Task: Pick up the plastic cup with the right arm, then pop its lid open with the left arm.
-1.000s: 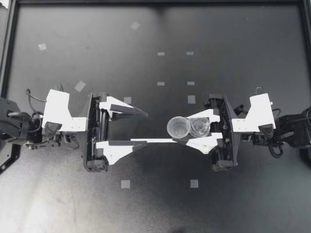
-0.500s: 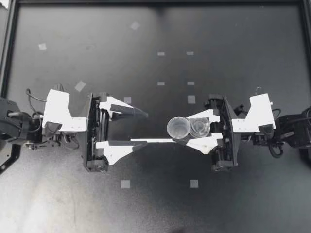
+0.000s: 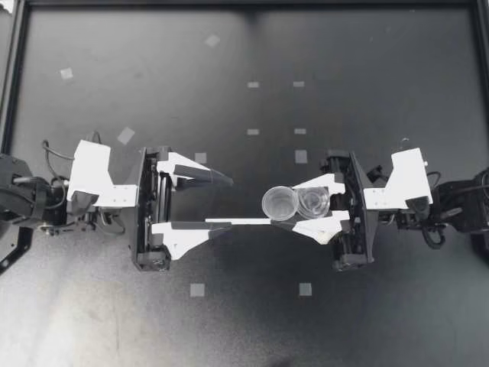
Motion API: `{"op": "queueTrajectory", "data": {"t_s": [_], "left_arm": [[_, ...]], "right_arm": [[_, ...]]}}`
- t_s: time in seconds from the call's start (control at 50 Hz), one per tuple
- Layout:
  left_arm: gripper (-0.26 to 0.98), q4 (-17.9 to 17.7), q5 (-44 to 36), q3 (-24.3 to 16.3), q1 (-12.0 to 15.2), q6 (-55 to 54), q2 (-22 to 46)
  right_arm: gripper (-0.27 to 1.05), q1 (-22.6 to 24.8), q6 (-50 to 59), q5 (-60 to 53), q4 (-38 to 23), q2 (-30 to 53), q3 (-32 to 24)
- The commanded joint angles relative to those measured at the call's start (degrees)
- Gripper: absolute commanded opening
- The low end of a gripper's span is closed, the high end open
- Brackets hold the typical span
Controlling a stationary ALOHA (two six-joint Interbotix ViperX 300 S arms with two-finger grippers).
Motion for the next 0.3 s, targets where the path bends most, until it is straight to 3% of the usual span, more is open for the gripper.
{"op": "queueTrajectory", "data": {"t_s": [0.0,0.28], "left_arm": [[0.74,0.2,-0.3,-0.7,-0.1,0.2,-0.5],[0.74,0.4,-0.2,-0.5,-0.1,-0.1,-0.5]], "right_arm": [[0.25,-0.1,0.1,0.0,-0.1,-1.0,-1.1],[0.25,-0.1,0.1,1.1,-0.1,-1.0,-1.5]]}}
